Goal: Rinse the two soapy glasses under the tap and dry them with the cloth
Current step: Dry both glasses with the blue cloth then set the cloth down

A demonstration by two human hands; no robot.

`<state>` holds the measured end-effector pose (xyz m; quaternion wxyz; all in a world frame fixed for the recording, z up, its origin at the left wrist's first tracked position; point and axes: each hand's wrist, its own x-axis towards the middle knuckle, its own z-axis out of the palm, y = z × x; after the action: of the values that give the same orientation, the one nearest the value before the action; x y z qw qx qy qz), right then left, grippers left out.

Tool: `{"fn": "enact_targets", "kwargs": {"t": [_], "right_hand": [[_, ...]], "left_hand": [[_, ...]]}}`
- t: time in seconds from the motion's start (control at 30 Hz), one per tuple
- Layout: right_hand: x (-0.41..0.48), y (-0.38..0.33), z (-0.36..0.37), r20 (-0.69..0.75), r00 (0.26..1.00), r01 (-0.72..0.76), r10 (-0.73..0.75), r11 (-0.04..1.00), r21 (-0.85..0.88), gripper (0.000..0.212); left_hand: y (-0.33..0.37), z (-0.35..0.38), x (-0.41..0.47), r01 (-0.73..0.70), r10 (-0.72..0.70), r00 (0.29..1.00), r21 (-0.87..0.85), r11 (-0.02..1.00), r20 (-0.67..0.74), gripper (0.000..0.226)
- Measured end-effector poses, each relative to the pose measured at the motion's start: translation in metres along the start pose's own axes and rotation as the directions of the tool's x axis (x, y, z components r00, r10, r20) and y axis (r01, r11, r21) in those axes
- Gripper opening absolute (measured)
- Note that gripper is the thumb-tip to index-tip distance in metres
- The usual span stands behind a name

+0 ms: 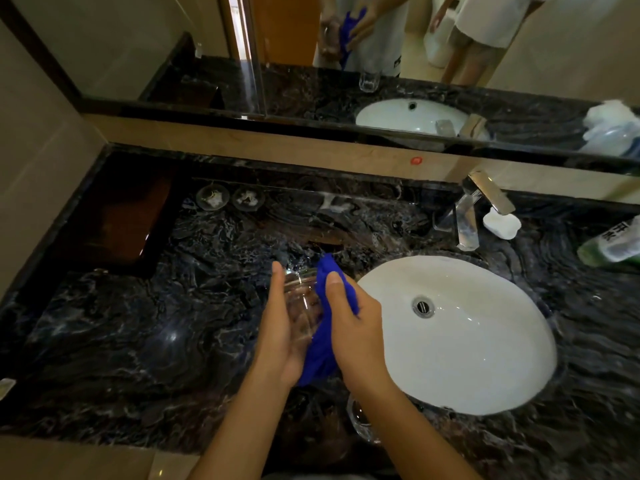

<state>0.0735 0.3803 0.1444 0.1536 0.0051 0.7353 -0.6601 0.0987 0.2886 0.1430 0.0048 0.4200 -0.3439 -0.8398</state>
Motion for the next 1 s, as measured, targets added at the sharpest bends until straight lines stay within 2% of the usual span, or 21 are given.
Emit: {"fn": "enact_targets", "kwargs": {"t": [0.03, 0.1, 0.17, 0.2, 0.23, 0.33, 0.4, 0.47, 0.57, 0.67, 0.8, 0.9, 1.0], "right_hand": [[-0.003, 0.0, 0.001, 0.032, 0.999, 0.042, -0.04, 0.998, -0.05, 0.028], [-0.009, 0.005, 0.003, 0.146, 0.966, 0.243, -0.215, 0.945, -0.217, 0.035], [-0.01, 0.018, 0.004, 0.259, 0.874, 0.484, -0.411, 0.779, -0.398, 0.044], [-0.009, 0.023, 0.004, 0.275, 0.842, 0.54, -0.465, 0.727, -0.425, 0.045], [-0.008, 0.024, 0.005, 0.255, 0.842, 0.54, -0.476, 0.732, -0.416, 0.045], [-0.008, 0.014, 0.008, 0.133, 0.929, 0.369, -0.346, 0.894, -0.255, 0.039], [-0.006, 0.006, 0.005, 0.073, 0.977, 0.211, -0.202, 0.968, -0.137, 0.035], [0.004, -0.002, -0.003, 0.064, 0.993, 0.109, -0.103, 0.99, -0.091, 0.029], [0.022, -0.009, -0.017, 0.21, 0.974, 0.112, -0.081, 0.984, -0.14, 0.033], [0.036, -0.024, -0.021, 0.399, 0.916, 0.025, 0.029, 0.991, -0.129, 0.04], [0.048, -0.041, -0.024, 0.572, 0.818, 0.084, 0.07, 0.967, -0.239, 0.033], [0.046, -0.045, -0.025, 0.613, 0.788, 0.114, 0.064, 0.962, -0.247, 0.028], [0.042, -0.042, -0.038, 0.582, 0.812, 0.051, 0.045, 0.988, -0.148, 0.028]], "left_hand": [[0.0, 0.002, 0.0, 0.012, -0.012, 1.0, -0.013, 1.0, 0.001, 0.073], [-0.002, 0.003, 0.001, 0.01, -0.01, 1.0, -0.036, 0.999, 0.004, 0.07], [-0.004, 0.003, 0.0, 0.011, -0.008, 1.0, -0.101, 0.995, 0.026, 0.066], [-0.005, 0.004, 0.0, 0.009, -0.004, 0.999, -0.122, 0.993, 0.044, 0.065], [-0.005, 0.005, -0.001, -0.001, 0.009, 0.998, -0.125, 0.992, 0.06, 0.064], [-0.009, 0.001, 0.003, -0.021, 0.025, 0.995, -0.046, 0.999, 0.099, 0.069], [-0.007, -0.007, 0.004, -0.021, 0.017, 0.99, 0.022, 1.0, 0.139, 0.055], [-0.003, -0.02, 0.007, -0.048, 0.024, 0.982, 0.124, 0.991, 0.187, 0.044], [0.008, -0.036, 0.008, -0.107, 0.035, 0.967, 0.275, 0.956, 0.252, 0.043], [0.02, -0.045, 0.009, -0.136, -0.004, 0.946, 0.405, 0.904, 0.325, 0.055], [0.032, -0.042, 0.008, -0.149, -0.037, 0.944, 0.523, 0.839, 0.329, 0.034], [0.028, -0.039, 0.008, -0.121, -0.045, 0.953, 0.511, 0.851, 0.3, 0.031], [0.018, -0.035, 0.007, -0.015, -0.104, 0.963, 0.438, 0.899, 0.247, 0.037]]}}
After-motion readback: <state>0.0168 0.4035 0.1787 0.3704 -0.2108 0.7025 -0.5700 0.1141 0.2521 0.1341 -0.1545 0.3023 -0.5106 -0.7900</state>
